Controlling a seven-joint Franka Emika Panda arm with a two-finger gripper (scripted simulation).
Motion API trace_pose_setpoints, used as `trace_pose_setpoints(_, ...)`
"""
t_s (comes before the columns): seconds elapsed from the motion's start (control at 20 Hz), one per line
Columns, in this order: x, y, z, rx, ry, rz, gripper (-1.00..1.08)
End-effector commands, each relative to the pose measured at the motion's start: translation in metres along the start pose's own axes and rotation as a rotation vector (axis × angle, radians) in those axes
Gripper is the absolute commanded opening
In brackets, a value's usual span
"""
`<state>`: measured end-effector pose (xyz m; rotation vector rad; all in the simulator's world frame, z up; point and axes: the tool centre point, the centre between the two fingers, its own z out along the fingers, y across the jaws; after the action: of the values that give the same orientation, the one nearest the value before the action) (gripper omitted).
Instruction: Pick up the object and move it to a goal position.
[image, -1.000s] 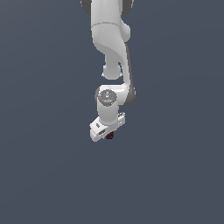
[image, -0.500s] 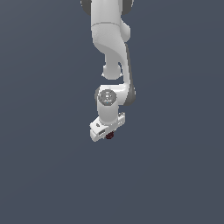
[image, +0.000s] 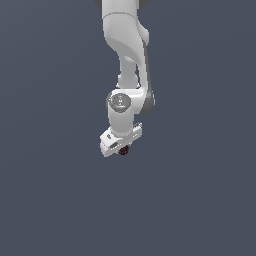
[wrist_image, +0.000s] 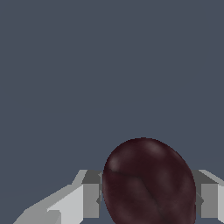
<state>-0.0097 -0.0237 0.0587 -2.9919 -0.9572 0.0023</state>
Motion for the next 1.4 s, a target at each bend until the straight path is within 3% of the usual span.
trace_pose_setpoints(0.0, -0.005, 0.001, -0.015, -0.002, 0.001, 0.000, -1.00)
trace_pose_setpoints(0.5, -0.037, 0.002, -0.103, -0.001, 0.001, -0.001, -1.00)
trace_pose_setpoints(1.35, -0.102, 0.007, -0.291, 0.001, 0.003, -0.001, -1.00)
